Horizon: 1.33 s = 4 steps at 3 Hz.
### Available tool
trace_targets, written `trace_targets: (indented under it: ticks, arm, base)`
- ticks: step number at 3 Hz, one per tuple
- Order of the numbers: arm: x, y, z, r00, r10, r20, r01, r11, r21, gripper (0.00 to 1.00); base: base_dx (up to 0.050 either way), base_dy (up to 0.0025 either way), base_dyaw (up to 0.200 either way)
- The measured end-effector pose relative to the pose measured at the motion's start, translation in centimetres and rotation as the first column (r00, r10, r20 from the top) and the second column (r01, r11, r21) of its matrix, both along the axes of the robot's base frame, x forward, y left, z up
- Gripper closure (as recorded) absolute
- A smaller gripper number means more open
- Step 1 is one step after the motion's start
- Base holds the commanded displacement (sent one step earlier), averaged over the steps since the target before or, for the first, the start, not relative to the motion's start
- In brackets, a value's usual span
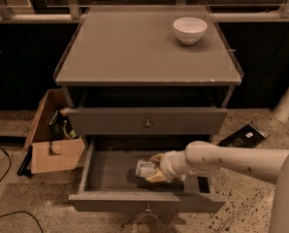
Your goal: Place blue plastic bottle into middle drawer
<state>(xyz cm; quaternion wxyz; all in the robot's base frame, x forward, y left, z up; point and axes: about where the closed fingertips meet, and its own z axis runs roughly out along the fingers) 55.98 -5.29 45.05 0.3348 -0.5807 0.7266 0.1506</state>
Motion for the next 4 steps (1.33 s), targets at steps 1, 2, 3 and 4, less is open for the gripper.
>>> trace_targets:
  ticks: [1, 2, 3, 4]
  arm:
    - [0.2, 0.4, -2.2, 0.9994, 0.007, -0.035, -0.008, 1.0, -0.022, 1.0]
    - [0.2, 0.7, -3.8, 0.9978, 0.014, -0.065, -0.017, 0.999, -0.046, 1.0]
    - [0.2, 0.7, -3.8, 0.9978, 0.015, -0.065, -0.018, 0.999, -0.047, 0.74]
    - [0.2, 0.7, -3.8, 0.9978, 0.015, -0.065, -0.018, 0.999, -0.047, 0.5]
  base:
    - [0.0, 0.0, 0.0]
    - [0.0, 0.0, 0.0]
    - [0.0, 0.0, 0.0]
    - [0.0, 0.0, 0.0]
